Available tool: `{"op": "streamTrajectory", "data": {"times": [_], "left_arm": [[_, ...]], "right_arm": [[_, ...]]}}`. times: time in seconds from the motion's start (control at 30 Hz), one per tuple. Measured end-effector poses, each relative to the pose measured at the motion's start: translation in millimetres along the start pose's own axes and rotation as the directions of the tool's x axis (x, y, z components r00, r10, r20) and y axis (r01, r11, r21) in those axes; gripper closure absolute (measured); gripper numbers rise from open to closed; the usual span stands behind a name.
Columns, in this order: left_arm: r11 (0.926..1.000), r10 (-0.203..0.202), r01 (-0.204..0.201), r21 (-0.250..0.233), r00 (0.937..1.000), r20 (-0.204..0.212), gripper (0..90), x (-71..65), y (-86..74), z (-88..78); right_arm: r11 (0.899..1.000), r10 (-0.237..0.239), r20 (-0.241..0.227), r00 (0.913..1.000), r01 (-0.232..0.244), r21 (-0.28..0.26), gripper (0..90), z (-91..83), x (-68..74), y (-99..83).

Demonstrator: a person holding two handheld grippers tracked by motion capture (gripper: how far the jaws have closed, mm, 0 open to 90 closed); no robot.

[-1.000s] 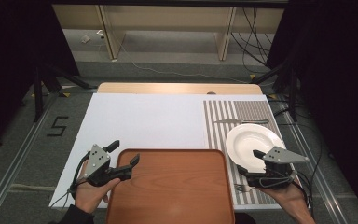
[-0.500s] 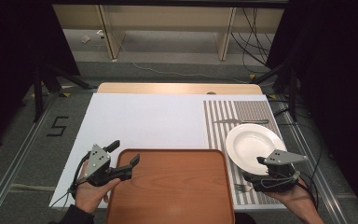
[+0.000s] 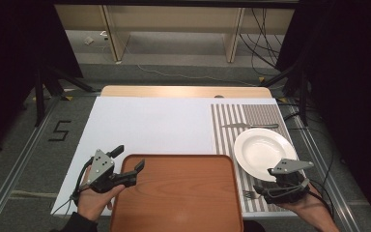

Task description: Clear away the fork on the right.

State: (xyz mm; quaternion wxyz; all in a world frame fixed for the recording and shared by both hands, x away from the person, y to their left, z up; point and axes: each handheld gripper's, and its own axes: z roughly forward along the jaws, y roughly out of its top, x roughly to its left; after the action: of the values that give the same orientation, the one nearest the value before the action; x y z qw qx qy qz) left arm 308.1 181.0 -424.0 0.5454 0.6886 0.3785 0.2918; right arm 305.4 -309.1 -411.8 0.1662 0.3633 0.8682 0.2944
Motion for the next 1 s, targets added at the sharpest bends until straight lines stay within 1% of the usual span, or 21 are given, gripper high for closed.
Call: {"op": "streamTrajectory", "data": {"times": [0.07, 0.1, 0.17, 0.2, 0.23, 0.27, 0.3, 0.33, 0.37, 0.4, 0.43, 0.47, 0.5, 0.57, 0.6, 0.73, 0.77, 0.8, 0.87, 0.93, 1.0], "left_arm": [[1.0000, 0.000, 0.000, 0.001, 1.0000, 0.000, 16.7, 0.0, -0.1, 0.0], [1.0000, 0.001, -0.001, 0.001, 1.0000, 0.000, 16.8, 0.0, -0.1, 0.0], [1.0000, 0.001, -0.001, 0.002, 1.0000, 0.001, 16.8, -0.2, -0.1, 0.4], [1.0000, 0.002, -0.002, 0.003, 1.0000, 0.002, 16.8, -0.3, -0.1, 0.5], [1.0000, 0.002, -0.002, 0.003, 1.0000, 0.002, 16.8, -0.4, -0.1, 0.5], [1.0000, 0.002, -0.002, 0.004, 1.0000, 0.002, 16.8, -0.5, -0.1, 0.5], [1.0000, 0.002, -0.002, 0.004, 1.0000, 0.002, 16.8, -0.5, -0.1, 0.5], [1.0000, 0.002, -0.002, 0.004, 1.0000, 0.002, 16.8, -0.4, -0.1, 0.5], [1.0000, 0.001, -0.001, 0.003, 1.0000, 0.001, 16.8, -0.2, -0.2, 0.5], [1.0000, 0.001, -0.001, 0.003, 1.0000, 0.001, 16.8, -0.1, -0.2, 0.5], [1.0000, 0.001, -0.001, 0.003, 1.0000, 0.001, 16.8, -0.1, -0.2, 0.4], [1.0000, 0.002, -0.002, 0.003, 1.0000, 0.001, 16.8, -0.1, -0.2, 0.4], [1.0000, 0.002, -0.002, 0.002, 1.0000, 0.001, 16.8, -0.2, -0.1, 0.3], [1.0000, 0.002, -0.002, 0.002, 1.0000, 0.001, 16.8, -0.2, 0.0, 0.3], [1.0000, 0.002, -0.002, 0.002, 1.0000, 0.001, 16.8, -0.2, 0.0, 0.3], [1.0000, 0.003, -0.003, 0.004, 1.0000, 0.002, 16.7, -0.3, -0.2, 0.7], [1.0000, 0.004, -0.004, 0.005, 1.0000, 0.002, 16.7, -0.4, -0.3, 0.7], [1.0000, 0.004, -0.004, 0.005, 1.0000, 0.002, 16.8, -0.5, -0.3, 0.8], [1.0000, 0.004, -0.004, 0.005, 1.0000, 0.002, 16.7, -0.5, -0.3, 0.9], [1.0000, 0.003, -0.003, 0.005, 1.0000, 0.002, 16.8, -0.6, -0.4, 1.0], [1.0000, 0.003, -0.003, 0.006, 1.0000, 0.003, 16.8, -0.8, -0.4, 1.1]], "right_arm": [[1.000, -0.008, -0.001, 1.0000, 0.008, 0.023, 24.1, 0.2, -1.1, -1.6], [0.999, -0.003, -0.008, 1.0000, 0.003, 0.039, 25.0, 0.3, -2.6, -3.2], [0.999, -0.009, -0.011, 0.9999, 0.009, 0.048, 25.4, 0.9, -3.5, -4.0], [0.998, -0.010, -0.017, 0.9998, 0.011, 0.065, 25.4, 2.0, -2.8, -4.7], [0.995, -0.023, -0.022, 0.9995, 0.025, 0.092, 25.5, 4.1, -1.8, -5.4], [0.995, -0.023, -0.022, 0.9995, 0.025, 0.092, 25.5, 4.1, -1.8, -5.4], [0.994, -0.027, -0.029, 0.9992, 0.030, 0.106, 25.5, 5.3, -1.1, -5.8], [0.990, -0.045, -0.041, 0.9982, 0.050, 0.132, 25.7, 7.5, -0.5, -6.9], [0.990, -0.045, -0.041, 0.9982, 0.050, 0.132, 25.7, 7.5, -0.5, -6.9], [0.988, -0.047, -0.046, 0.9979, 0.053, 0.147, 25.8, 8.4, 0.1, -7.5], [0.981, -0.062, -0.061, 0.9962, 0.072, 0.181, 26.1, 10.0, 0.2, -8.9], [0.978, -0.064, -0.064, 0.9959, 0.075, 0.192, 26.4, 10.6, 0.3, -9.5], [0.976, -0.061, -0.063, 0.9961, 0.073, 0.206, 26.6, 11.4, 0.7, -10.1], [0.974, -0.062, -0.066, 0.9959, 0.075, 0.215, 26.9, 12.0, 0.8, -10.8], [0.970, -0.070, -0.065, 0.9954, 0.083, 0.229, 27.4, 13.0, 0.0, -11.8], [0.963, -0.080, -0.058, 0.9951, 0.092, 0.253, 28.0, 15.2, -1.5, -13.6], [0.963, -0.080, -0.058, 0.9951, 0.092, 0.253, 28.0, 15.2, -1.5, -13.6], [0.960, -0.074, -0.055, 0.9957, 0.086, 0.267, 28.2, 15.3, -1.7, -14.1], [0.957, -0.079, -0.052, 0.9955, 0.090, 0.277, 28.7, 16.5, -4.6, -15.8], [0.952, -0.074, -0.031, 0.9968, 0.079, 0.295, 29.2, 17.6, -8.1, -17.9], [0.948, -0.070, -0.030, 0.9971, 0.076, 0.308, 30.5, 17.8, -10.7, -19.4]]}}
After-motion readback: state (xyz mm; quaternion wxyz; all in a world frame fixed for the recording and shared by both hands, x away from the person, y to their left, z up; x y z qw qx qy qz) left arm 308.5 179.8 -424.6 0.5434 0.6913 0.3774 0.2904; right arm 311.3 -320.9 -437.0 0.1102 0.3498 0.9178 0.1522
